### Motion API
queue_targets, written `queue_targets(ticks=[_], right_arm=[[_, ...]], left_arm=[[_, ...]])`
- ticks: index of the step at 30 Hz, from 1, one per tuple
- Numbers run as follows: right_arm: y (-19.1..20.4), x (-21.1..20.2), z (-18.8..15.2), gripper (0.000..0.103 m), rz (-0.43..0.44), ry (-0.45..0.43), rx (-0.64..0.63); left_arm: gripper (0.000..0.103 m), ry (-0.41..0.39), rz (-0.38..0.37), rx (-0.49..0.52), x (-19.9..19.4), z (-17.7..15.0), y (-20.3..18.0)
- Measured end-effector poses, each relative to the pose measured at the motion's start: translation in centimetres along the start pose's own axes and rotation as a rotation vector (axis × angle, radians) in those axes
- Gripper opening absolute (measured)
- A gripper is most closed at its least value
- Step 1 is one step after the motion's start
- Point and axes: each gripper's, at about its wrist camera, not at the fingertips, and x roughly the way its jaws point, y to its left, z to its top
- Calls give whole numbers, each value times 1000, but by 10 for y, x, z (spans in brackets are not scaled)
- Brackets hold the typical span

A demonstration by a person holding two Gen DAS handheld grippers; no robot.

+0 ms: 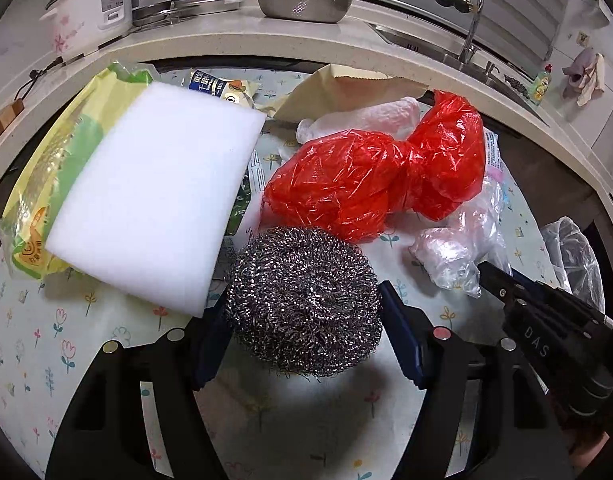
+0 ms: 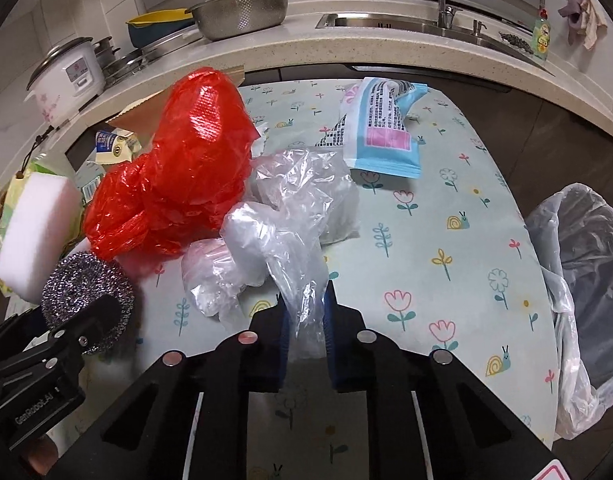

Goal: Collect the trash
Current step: 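Carry the steel wool and clear bags over the trash bin with both tools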

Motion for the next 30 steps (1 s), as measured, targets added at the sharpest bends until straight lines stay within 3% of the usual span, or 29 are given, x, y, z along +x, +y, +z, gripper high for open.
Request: queue_targets(ticks=[13, 30], right_arm=[[-33, -84, -20, 12, -31, -104, 67], [-120, -169, -63, 12, -124, -196, 191]], left_arm=[[66, -60, -40, 52, -48, -2, -42], [66, -116, -119, 178, -95, -19, -124]])
